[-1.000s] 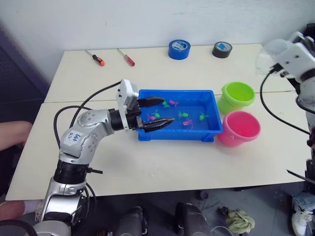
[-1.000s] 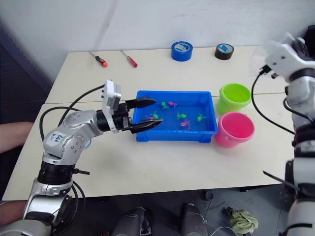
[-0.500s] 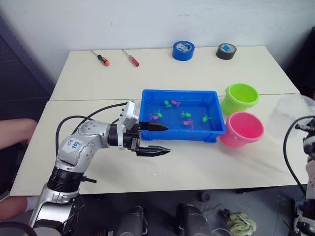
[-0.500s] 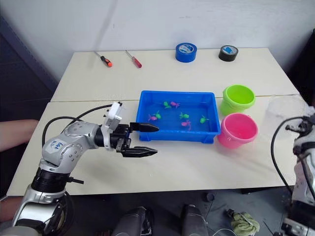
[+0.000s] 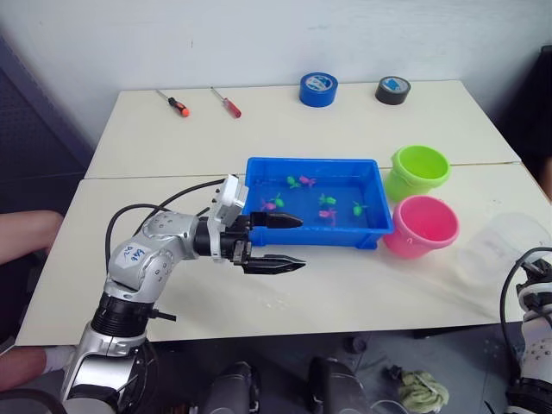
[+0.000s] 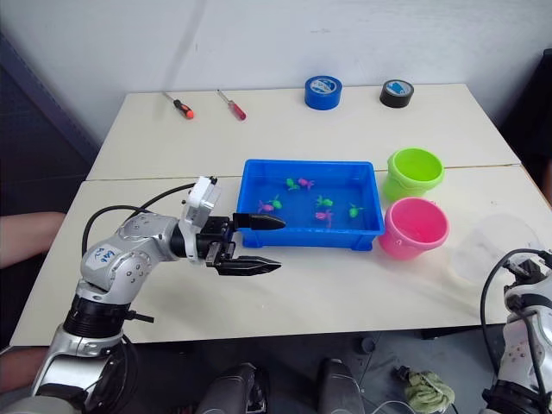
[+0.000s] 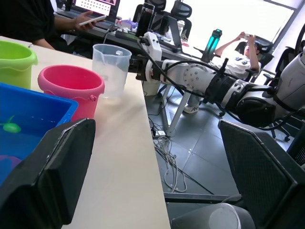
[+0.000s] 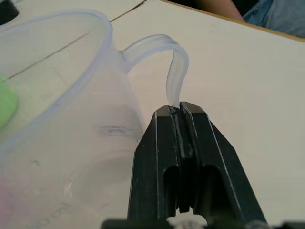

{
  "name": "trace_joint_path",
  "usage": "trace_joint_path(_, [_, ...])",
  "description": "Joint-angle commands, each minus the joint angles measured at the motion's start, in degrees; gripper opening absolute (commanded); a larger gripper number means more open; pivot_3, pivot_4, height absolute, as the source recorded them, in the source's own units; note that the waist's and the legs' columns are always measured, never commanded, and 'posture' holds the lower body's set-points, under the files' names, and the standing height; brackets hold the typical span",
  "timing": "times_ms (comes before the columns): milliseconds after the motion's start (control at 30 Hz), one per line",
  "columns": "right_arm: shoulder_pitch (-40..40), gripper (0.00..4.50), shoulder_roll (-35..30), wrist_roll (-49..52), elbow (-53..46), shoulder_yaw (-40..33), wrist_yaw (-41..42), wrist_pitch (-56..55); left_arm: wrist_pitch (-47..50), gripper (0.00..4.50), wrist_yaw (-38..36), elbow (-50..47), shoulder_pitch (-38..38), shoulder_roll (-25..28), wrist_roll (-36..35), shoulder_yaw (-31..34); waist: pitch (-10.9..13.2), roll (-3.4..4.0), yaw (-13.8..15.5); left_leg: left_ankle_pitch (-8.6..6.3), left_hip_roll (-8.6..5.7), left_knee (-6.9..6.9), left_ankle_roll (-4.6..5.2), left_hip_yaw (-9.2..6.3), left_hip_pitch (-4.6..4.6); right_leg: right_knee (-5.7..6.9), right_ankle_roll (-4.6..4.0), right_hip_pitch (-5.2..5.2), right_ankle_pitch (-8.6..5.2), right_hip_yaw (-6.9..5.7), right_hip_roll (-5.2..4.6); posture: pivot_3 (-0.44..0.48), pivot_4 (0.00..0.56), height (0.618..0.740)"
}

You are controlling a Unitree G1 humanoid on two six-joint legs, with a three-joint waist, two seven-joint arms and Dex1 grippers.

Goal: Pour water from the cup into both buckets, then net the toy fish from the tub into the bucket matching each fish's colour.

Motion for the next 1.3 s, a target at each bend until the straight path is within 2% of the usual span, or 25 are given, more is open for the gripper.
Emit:
trace_joint_path(33, [-0.28,0.08,-1.6,-2.88,4.97,0.49,1.21,-7.5,-0.84,4.5,-0.12,-2.46,-0.87,0.33,-0.78,0.76,0.0,0.0,0.0,0.0,0.01,0.0,0.0,-0.02,0.0,0.01,0.0,0.0,0.0,-0.01,0.01,0.0,0.15,0.74])
trace_joint_path(133, [0.08,0.08,-1.69,-4.08,8.14,0.8,1.14,-11.03,-1.72,4.5,-0.36,-2.37,-0.78,0.74,0.17,0.41,0.0,0.0,-0.01,0.0,0.01,0.0,0.0,-0.01,0.0,0.02,0.0,0.0,0.0,0.0,0.0,0.0,0.15,0.74])
trace_joint_path(167, [0.45,0.34,-1.66,-4.35,8.58,0.93,1.11,-11.56,-1.76,4.5,-0.36,-2.35,-0.72,0.8,0.18,0.38,0.0,0.0,0.0,0.0,0.01,0.0,0.0,0.0,0.0,0.0,0.0,0.0,0.0,0.01,0.0,0.0,0.15,0.74])
trace_joint_path(233, [2.06,0.98,-1.26,-4.88,8.19,1.05,0.68,-12.05,-1.79,4.5,-0.37,-2.39,-0.62,0.88,0.09,0.33,0.0,0.0,0.04,0.0,0.01,0.0,0.0,0.0,0.0,0.0,0.0,0.0,0.0,0.01,0.0,0.0,0.15,0.74])
trace_joint_path(333, [5.43,2.34,-0.27,-4.24,4.95,0.1,-0.26,-11.54,-1.55,4.5,-0.45,-2.47,-0.8,0.95,-0.18,0.22,0.0,0.0,0.06,0.0,0.01,0.0,0.0,-0.04,0.0,0.01,0.0,0.0,0.0,0.01,-0.02,0.0,0.15,0.74])
trace_joint_path(433, [11.34,3.76,0.98,-3.28,-3.2,0.06,-0.08,-9.66,-0.9,4.5,-0.73,-2.18,-1.55,0.86,-0.71,0.11,-0.01,0.03,0.09,0.0,0.02,-0.01,-0.01,-0.06,0.0,0.01,-0.01,0.0,0.0,0.04,-0.03,0.0,0.15,0.74])
trace_joint_path(500, [16.39,4.49,1.35,-2.91,-10.76,0.1,0.08,-7.27,-0.77,4.5,-1.41,-1.56,-2.09,0.88,-0.61,-0.4,-0.02,0.04,0.05,-0.01,0.02,-0.01,-0.02,-0.08,-0.01,0.0,-0.01,0.0,0.0,0.08,-0.03,0.0,0.15,0.74])
trace_joint_path(600, [22.44,4.49,0.87,-1.3,-20.97,-1.13,0.14,-2.85,-0.47,4.5,-2.23,-0.73,-2.59,0.99,-0.27,-1.06,-0.08,0.13,0.06,-0.01,0.01,-0.01,-0.02,-0.02,0.0,-0.05,-0.01,0.02,-0.01,0.11,-0.03,0.0,0.15,0.74])
trace_joint_path(667, [26.44,4.49,-1.43,1.89,-28.23,-2.06,4.14,-0.11,-0.12,4.5,-2.44,-0.37,-2.5,1.05,-0.24,-1.21,-0.09,0.14,0.06,-0.02,0.03,-0.02,-0.03,-0.04,0.01,-0.06,-0.01,0.04,-0.01,0.12,-0.02,0.0,0.15,0.74])
trace_joint_path(767, [30.88,4.49,-7.36,11.84,-38.03,-3.68,13.13,6.36,0.16,4.5,-1.37,0.22,-2.09,0.78,-0.07,-0.78,-0.12,0.21,-0.06,-0.04,0.03,-0.03,0.01,0.03,0.02,-0.1,-0.02,0.03,-0.01,0.14,-0.02,0.0,0.15,0.74])
trace_joint_path(867, [29.83,4.49,-19.7,27.38,-44.27,-5.44,22.22,17.15,0.99,4.5,0.17,-0.09,-0.99,1.33,-0.26,0.42,-0.13,0.18,-0.1,-0.07,0.07,-0.03,0.05,0.06,0.08,-0.15,-0.02,0.08,-0.01,0.14,0.01,0.0,0.15,0.74])
trace_joint_path(933, [28.68,4.49,-24.11,32.81,-45.79,-5.37,25.2,20.86,1.26,4.5,0.74,-0.67,-0.42,1.8,-0.45,1.03,-0.12,0.15,0.06,-0.11,0.07,-0.03,0.13,0.06,0.15,-0.16,-0.02,0.15,-0.01,0.15,-0.01,0.0,0.15,0.74])
trace_joint_path(1067, [15.3,4.49,-33.25,37.01,-45.68,6.66,29.05,24.97,3.66,4.5,5.87,-4.5,3.84,4.18,-1.67,6.1,-0.11,-0.01,0.1,-0.12,0.12,-0.02,0.07,-0.31,0.08,-0.38,-0.07,0.22,-0.02,0.18,-0.04,0.0,0.15,0.74])
trace_joint_path(1167, [-0.97,4.49,-32.31,35.65,-43.45,21.31,31.68,26.24,4.33,4.5,11.35,-9.77,11.3,6.43,-1.1,12.51,-0.06,-0.13,-0.39,-0.11,0.12,0.0,0.07,-0.34,-0.02,-0.41,-0.1,0.21,-0.03,0.14,-0.08,0.0,0.15,0.74])
trace_joint_path(1233, [-7.54,4.49,-30.88,34.51,-42.16,26.88,32.99,27.13,4.46,4.5,13.85,-12.28,14.9,7.3,-1.11,15.42,-0.03,-0.16,-0.25,-0.12,0.09,0.0,0.07,-0.35,-0.06,-0.42,-0.1,0.19,-0.03,0.12,-0.17,0.0,0.15,0.74])
trace_joint_path(1300, [-14.45,4.49,-28.29,31.52,-39.6,33.7,36.23,26.9,5.96,4.5,17.7,-17.26,22.96,7.54,-2.42,22.1,-0.04,-0.21,0.06,-0.12,0.1,0.01,0.02,-0.52,-0.13,-0.36,-0.1,0.17,-0.03,-0.01,-0.18,0.0,0.15,0.74])
